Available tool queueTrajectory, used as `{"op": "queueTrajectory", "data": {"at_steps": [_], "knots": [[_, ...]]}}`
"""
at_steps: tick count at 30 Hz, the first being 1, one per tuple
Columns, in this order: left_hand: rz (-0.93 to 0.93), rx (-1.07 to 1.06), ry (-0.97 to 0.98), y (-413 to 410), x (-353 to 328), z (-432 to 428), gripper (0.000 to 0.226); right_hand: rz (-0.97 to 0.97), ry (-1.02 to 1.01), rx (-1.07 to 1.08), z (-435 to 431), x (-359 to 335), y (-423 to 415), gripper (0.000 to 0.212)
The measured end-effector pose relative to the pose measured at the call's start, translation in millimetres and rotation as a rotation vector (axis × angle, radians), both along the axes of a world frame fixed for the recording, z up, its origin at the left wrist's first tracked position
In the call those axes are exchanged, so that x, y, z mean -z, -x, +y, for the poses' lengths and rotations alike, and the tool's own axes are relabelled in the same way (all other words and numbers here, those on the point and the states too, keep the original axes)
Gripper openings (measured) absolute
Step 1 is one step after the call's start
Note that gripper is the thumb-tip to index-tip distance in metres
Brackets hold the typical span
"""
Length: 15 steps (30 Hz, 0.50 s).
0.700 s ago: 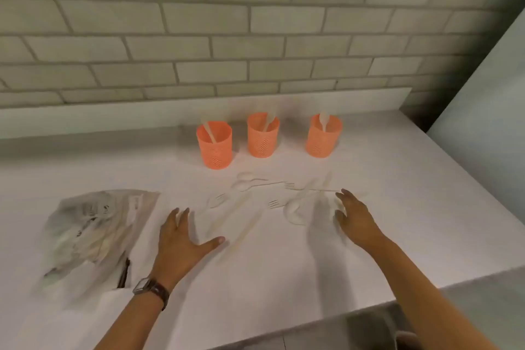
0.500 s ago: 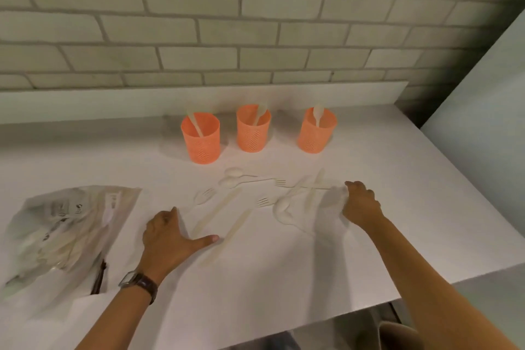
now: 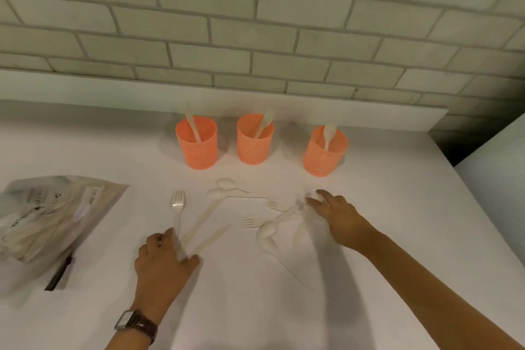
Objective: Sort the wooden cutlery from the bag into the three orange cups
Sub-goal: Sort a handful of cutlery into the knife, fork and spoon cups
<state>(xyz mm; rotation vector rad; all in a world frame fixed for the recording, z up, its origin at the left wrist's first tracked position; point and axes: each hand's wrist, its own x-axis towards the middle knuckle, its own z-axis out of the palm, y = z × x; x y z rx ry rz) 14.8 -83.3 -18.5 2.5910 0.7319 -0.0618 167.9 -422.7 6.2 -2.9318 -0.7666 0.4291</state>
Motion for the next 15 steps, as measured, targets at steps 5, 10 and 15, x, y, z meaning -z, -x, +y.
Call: {"op": "queueTrajectory", "data": {"at_steps": [5,10,15], "knots": [[-0.045,-0.057,-0.057,-5,6,-5,0.066,0.081,0.191,-0.364,2,-10,-41,0.079],[-0.075,-0.049,-0.041,-11,2,-10,0.051,0.141,0.085,-0.470,14,-9,-51,0.086],[-0.118,0.036,0.026,-14,1,-23,0.037,0.091,0.000,-0.367,30,6,-35,0.078]]}}
